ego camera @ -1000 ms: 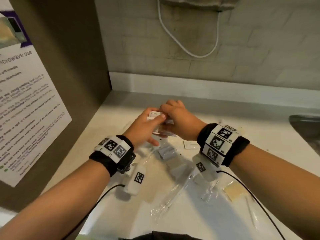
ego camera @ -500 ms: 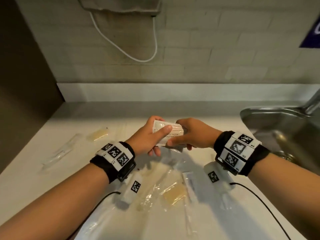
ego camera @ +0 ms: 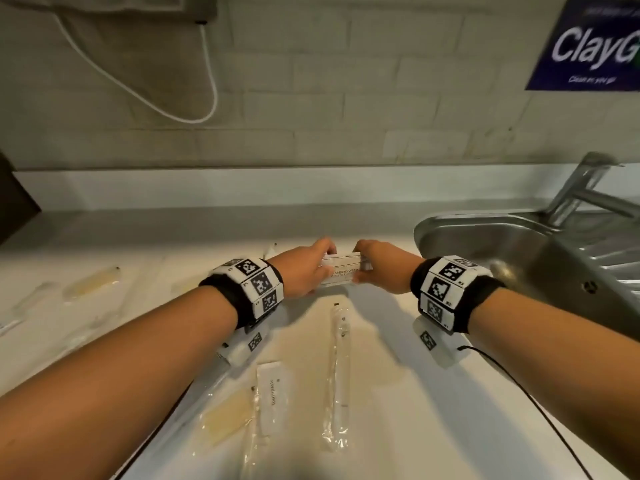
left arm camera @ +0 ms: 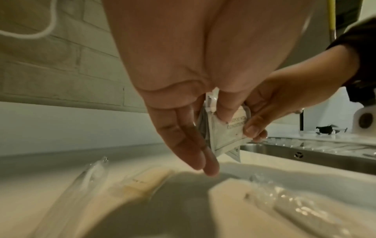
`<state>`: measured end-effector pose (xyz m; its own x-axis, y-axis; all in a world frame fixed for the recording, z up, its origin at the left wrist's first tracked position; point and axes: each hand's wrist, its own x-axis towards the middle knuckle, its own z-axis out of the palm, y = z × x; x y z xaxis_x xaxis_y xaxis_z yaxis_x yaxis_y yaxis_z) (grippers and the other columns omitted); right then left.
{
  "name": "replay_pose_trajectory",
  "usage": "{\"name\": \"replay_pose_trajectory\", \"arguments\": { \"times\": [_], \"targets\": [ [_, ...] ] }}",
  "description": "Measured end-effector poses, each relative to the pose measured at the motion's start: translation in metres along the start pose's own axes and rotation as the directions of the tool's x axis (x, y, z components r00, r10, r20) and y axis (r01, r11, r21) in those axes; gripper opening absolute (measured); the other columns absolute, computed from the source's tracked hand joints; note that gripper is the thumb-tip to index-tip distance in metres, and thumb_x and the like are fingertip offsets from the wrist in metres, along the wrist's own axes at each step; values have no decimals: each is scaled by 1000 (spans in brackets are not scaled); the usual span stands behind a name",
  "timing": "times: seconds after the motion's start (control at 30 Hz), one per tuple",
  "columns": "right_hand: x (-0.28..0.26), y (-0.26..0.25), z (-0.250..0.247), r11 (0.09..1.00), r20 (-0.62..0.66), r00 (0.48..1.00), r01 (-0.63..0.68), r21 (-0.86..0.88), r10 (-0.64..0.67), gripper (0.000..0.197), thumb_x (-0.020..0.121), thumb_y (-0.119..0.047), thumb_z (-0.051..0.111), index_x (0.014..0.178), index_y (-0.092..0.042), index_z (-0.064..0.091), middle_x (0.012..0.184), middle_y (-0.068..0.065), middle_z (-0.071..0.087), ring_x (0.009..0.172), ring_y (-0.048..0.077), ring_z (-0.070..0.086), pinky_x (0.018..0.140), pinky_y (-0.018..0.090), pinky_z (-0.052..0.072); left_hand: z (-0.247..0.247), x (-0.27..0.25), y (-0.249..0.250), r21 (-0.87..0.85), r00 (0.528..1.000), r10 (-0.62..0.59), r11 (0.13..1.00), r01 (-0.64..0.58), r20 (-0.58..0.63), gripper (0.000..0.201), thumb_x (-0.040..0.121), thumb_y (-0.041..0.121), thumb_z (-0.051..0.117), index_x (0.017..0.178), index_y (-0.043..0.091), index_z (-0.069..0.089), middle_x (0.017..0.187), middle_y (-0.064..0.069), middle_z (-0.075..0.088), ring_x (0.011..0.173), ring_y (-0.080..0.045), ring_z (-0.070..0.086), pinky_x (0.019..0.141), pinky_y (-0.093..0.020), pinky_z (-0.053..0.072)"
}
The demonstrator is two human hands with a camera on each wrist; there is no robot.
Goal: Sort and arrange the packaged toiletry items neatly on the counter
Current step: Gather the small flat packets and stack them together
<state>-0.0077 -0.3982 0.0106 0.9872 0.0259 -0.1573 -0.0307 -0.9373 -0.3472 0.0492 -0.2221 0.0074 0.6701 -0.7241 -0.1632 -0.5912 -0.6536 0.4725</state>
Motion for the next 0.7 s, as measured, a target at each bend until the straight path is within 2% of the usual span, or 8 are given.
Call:
{"name": "replay_pose_trajectory", "arguments": {
  "times": [0.07, 0.17, 0.3, 0.4, 0.5, 0.57, 0.7],
  "targets": [
    [8, 5, 5, 1000, -13, 1000, 8, -14, -8, 24, 91, -18, 61, 111, -6, 54, 109, 11, 62, 96, 26, 62, 83, 33, 53, 4, 11, -2, 65, 1000, -9, 998, 8, 11, 26, 103, 27, 41, 128, 18, 37, 94, -6, 69, 72, -23, 66, 58, -29, 47],
    [17, 9, 14, 999, -11, 1000, 25, -38, -26, 22, 92, -18, 59, 111, -8, 53, 110, 10, 58, 92, 24, 60, 81, 31, 53, 10, 18, -9, 107, 999, -36, 994, 32, 33, 24, 104, 26, 39, 125, 15, 37, 89, -3, 61, 57, -11, 51, 47, -22, 36],
    [19, 10, 25, 993, 26, 997, 71, -92, -69, 26, 92, -25, 59, 114, -13, 51, 108, 5, 57, 88, 22, 60, 78, 32, 53, 18, 20, -19, 87, 996, -52, 995, 46, 66, 27, 103, 24, 40, 127, 10, 41, 101, -4, 58, 66, -7, 50, 53, -19, 37],
    [20, 13, 31, 993, 43, 995, 91, -73, -88, 35, 89, -27, 64, 118, -15, 49, 108, 4, 58, 91, 22, 60, 80, 33, 52, 22, 22, -23, 120, 993, -63, 992, 51, 101, 40, 100, 25, 47, 136, 11, 37, 119, -9, 54, 75, -12, 54, 57, -23, 41],
    [22, 14, 33, 995, 44, 994, 94, 26, -95, 39, 86, -19, 68, 120, -12, 51, 111, 6, 60, 96, 22, 59, 88, 35, 52, 28, 24, -26, 121, 990, -83, 990, 68, 116, 52, 94, 24, 56, 139, 14, 32, 124, -8, 47, 84, -21, 60, 64, -29, 49],
    [23, 14, 33, 992, 35, 994, 98, 73, -101, 38, 84, -15, 70, 119, -11, 54, 111, 7, 62, 98, 22, 60, 89, 32, 51, 32, 25, -26, 118, 992, -79, 991, 67, 102, 49, 93, 23, 54, 137, 15, 32, 123, -8, 46, 80, -20, 59, 61, -29, 45],
    [23, 19, 33, 994, 28, 995, 98, 49, -99, 40, 82, -21, 74, 116, -11, 55, 106, 5, 57, 89, 18, 54, 75, 23, 42, 37, 24, -28, 138, 995, -55, 990, 44, 80, 35, 98, 22, 46, 131, 16, 36, 118, -7, 46, 69, -13, 50, 56, -27, 38]
  ]
}}
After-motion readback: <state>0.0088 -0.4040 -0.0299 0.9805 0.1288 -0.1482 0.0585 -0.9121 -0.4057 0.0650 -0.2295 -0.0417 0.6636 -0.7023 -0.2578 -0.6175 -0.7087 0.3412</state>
